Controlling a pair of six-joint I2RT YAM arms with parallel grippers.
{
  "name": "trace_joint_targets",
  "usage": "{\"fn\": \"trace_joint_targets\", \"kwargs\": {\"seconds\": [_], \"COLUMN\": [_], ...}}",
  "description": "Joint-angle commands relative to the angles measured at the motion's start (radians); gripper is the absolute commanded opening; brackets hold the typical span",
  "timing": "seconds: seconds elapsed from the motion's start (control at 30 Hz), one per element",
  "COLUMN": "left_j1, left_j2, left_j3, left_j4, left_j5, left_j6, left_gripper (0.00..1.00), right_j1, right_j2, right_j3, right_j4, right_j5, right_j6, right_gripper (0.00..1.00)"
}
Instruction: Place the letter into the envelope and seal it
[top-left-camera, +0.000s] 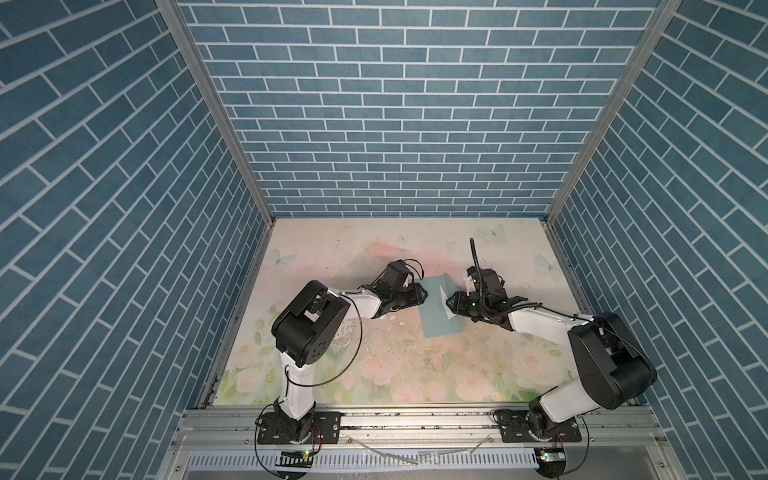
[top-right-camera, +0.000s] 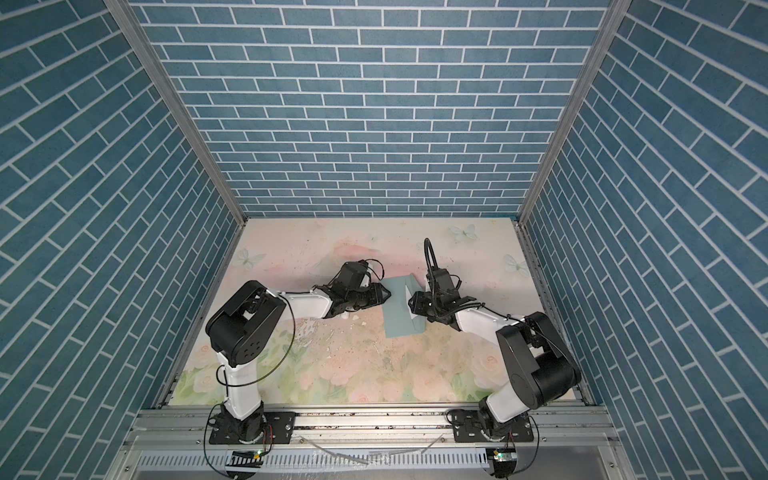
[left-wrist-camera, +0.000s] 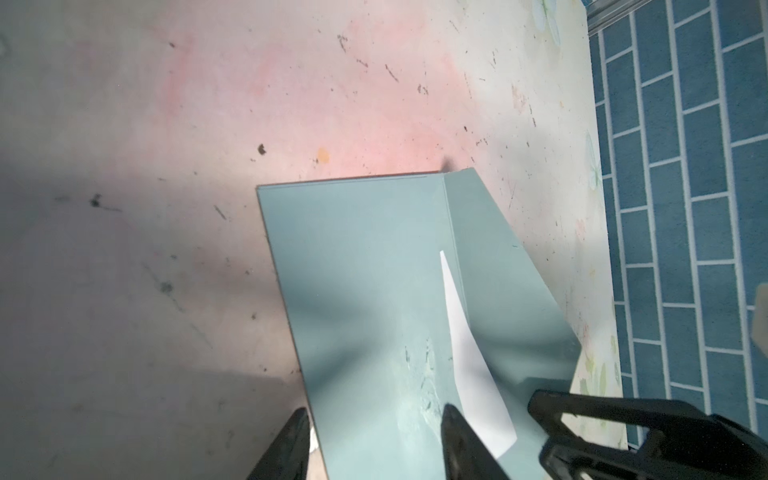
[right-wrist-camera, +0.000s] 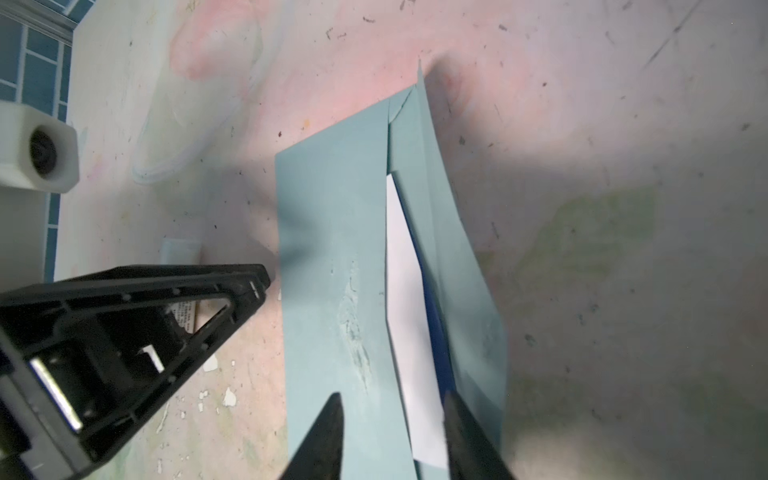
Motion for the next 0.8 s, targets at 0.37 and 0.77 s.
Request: {"fn": "trace_joint_targets", "kwargs": {"seconds": [0.37, 0.77], "left_j1": [-0.004, -0.004], "left_j2": [-0.129, -0.149], "left_j3": [0.051, 0.031], "left_j4": [-0.123, -0.116], "left_j5": [-0.048, -0.038], "left_j6": [0.098, 0.085], "left_gripper": [0.53, 0.55], "right_j1": [0.031, 0.031], "right_j2": [-0.095, -0.096], "right_j3": [0.159, 0.238], "right_j4": [-0.263, -0.363], "right_j5": [0.129, 0.177], "right_j6": [-0.106, -0.098], "right_gripper": [0.69, 0.77]}}
